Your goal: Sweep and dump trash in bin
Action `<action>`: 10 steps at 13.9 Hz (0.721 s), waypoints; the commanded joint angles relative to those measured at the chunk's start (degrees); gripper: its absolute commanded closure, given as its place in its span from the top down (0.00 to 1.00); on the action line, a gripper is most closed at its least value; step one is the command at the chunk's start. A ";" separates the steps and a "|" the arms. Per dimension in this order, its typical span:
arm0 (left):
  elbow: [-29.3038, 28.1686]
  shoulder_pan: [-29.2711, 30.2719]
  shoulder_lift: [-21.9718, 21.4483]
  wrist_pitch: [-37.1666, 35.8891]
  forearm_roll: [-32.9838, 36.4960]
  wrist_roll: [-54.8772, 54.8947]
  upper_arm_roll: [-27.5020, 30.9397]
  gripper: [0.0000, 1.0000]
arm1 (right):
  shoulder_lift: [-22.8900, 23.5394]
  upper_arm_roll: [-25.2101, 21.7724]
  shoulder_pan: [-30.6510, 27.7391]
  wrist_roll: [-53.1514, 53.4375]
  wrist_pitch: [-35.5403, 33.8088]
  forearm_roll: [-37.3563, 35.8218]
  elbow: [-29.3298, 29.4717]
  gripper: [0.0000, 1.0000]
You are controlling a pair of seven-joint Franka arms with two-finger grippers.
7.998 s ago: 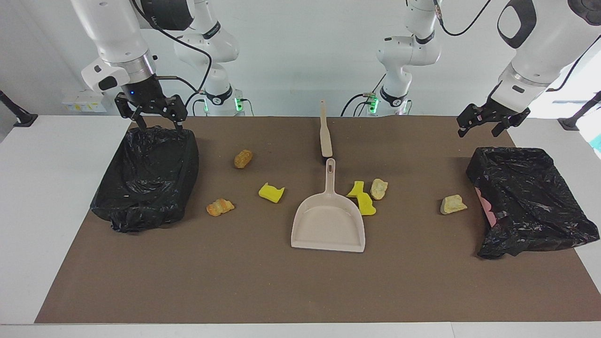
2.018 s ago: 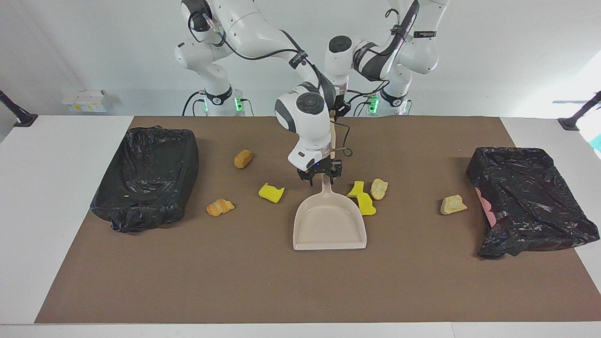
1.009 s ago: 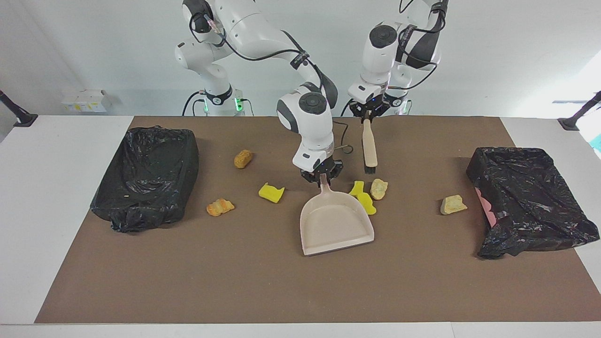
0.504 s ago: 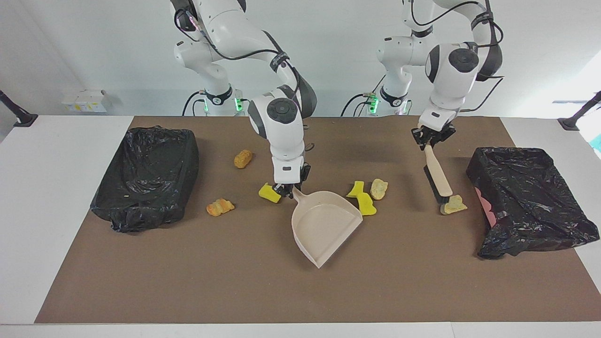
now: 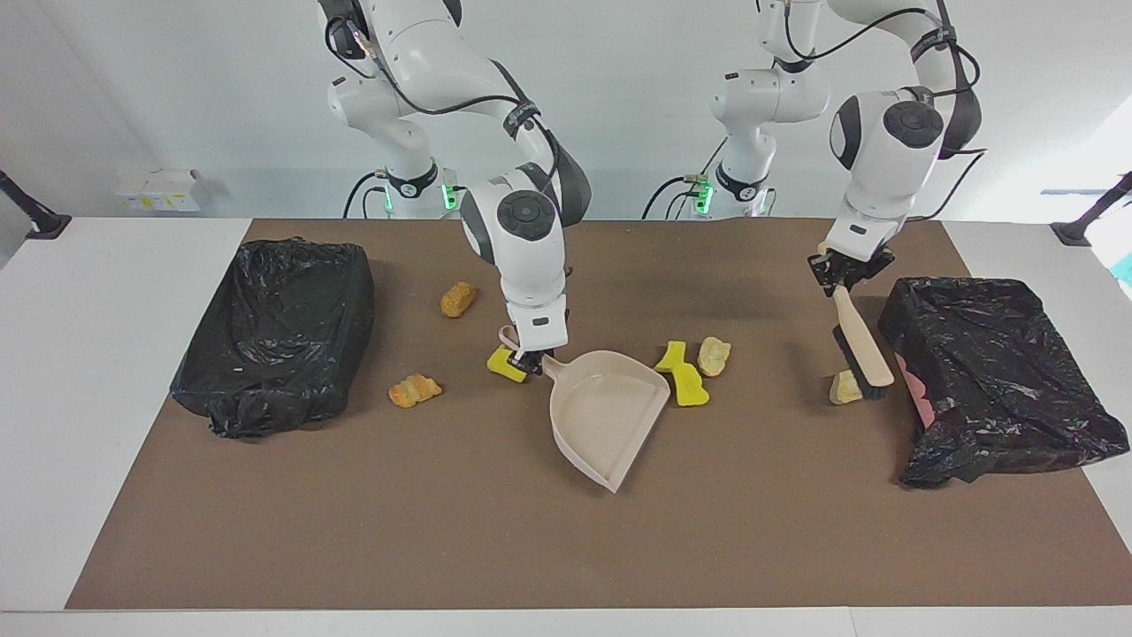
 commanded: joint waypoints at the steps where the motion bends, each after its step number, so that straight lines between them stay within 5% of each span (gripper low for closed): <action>1: -1.29 2.11 0.20 1.90 0.42 1.43 -0.91 0.00 | -0.91 0.35 -0.98 -7.11 -1.49 -1.44 0.05 0.00; 6: -8.32 -2.62 -3.31 3.92 -9.59 1.69 -1.35 0.00 | -1.60 0.44 -1.68 -19.95 -1.49 -1.88 -1.88 0.00; 10: -10.27 -10.26 -3.49 5.25 -16.71 1.17 -1.35 0.00 | -2.40 0.62 -1.15 -20.32 -0.17 -1.36 -3.47 0.00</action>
